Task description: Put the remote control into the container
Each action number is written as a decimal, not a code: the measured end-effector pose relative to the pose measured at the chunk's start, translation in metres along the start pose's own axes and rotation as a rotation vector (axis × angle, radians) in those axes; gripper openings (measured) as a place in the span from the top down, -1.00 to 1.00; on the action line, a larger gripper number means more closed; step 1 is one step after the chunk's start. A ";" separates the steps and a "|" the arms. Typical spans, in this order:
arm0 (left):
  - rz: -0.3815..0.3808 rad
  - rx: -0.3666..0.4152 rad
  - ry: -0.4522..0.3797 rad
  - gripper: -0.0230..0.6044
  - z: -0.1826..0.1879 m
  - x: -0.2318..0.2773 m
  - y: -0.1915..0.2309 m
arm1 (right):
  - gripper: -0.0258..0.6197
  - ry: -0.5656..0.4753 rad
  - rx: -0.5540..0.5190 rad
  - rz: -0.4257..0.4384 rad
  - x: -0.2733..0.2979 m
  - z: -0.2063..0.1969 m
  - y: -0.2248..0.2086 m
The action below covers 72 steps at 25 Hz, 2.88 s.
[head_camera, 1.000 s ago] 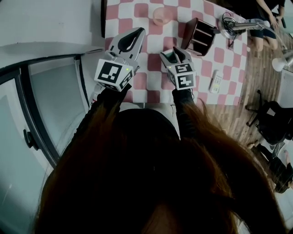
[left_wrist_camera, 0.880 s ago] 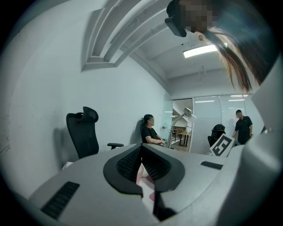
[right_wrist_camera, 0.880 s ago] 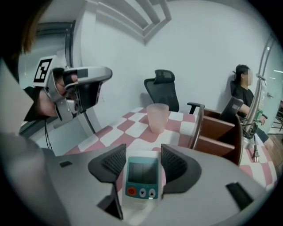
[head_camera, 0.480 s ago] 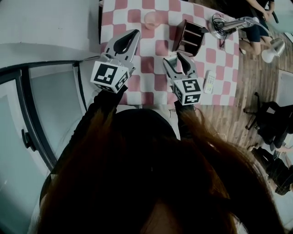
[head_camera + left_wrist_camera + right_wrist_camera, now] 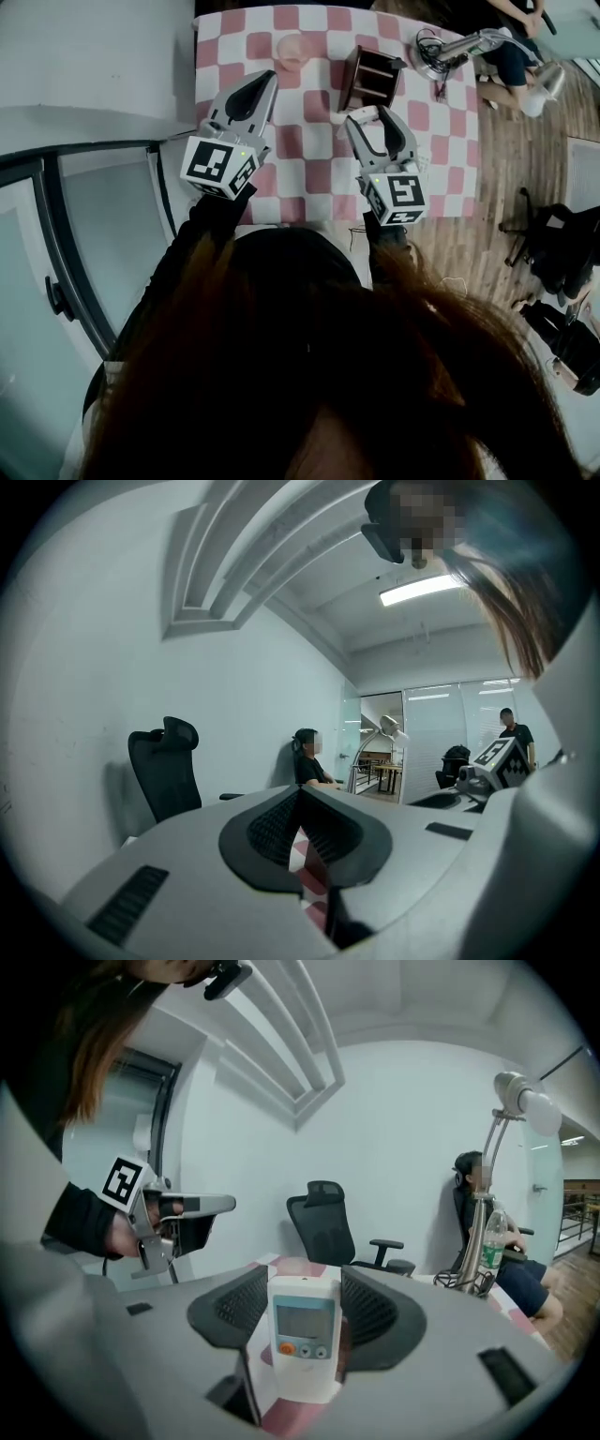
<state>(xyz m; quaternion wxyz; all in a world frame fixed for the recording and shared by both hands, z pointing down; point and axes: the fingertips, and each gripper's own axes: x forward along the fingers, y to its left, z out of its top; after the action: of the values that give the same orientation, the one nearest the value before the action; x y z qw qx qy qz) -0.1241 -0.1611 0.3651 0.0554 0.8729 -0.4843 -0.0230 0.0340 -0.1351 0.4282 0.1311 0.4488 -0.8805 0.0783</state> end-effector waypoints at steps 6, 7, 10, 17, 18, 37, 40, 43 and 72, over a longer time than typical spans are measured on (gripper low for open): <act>0.005 -0.005 -0.005 0.90 0.000 0.004 -0.004 | 0.15 -0.117 0.002 -0.074 -0.007 0.041 -0.035; 0.006 -0.005 -0.005 0.90 0.000 0.004 -0.004 | 0.15 -0.133 0.001 -0.084 -0.007 0.047 -0.041; 0.010 -0.002 -0.007 0.90 0.001 0.006 -0.006 | 0.15 -0.183 0.006 -0.118 -0.003 0.061 -0.055; 0.020 0.004 0.003 0.90 -0.001 0.011 -0.006 | 0.15 -0.283 0.028 -0.190 0.012 0.083 -0.082; 0.022 0.006 0.006 0.90 -0.001 0.011 -0.005 | 0.15 -0.292 0.034 -0.203 0.015 0.083 -0.086; 0.021 0.011 0.052 0.90 -0.013 0.015 -0.006 | 0.15 -0.148 0.075 -0.284 0.047 0.006 -0.103; 0.025 0.010 0.053 0.90 -0.012 0.015 -0.005 | 0.15 -0.128 0.053 -0.281 0.049 0.001 -0.101; 0.027 0.004 0.050 0.90 -0.011 0.015 -0.005 | 0.15 -0.126 0.028 -0.284 0.050 0.001 -0.099; 0.044 0.053 -0.071 0.90 0.038 -0.004 -0.024 | 0.86 -0.368 -0.094 -0.233 -0.019 0.097 -0.077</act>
<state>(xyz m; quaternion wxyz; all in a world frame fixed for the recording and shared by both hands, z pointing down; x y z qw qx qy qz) -0.1096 -0.1481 0.3241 0.0156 0.8617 -0.5056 -0.0401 0.0919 -0.1899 0.3316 -0.0028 0.5476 -0.8344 -0.0615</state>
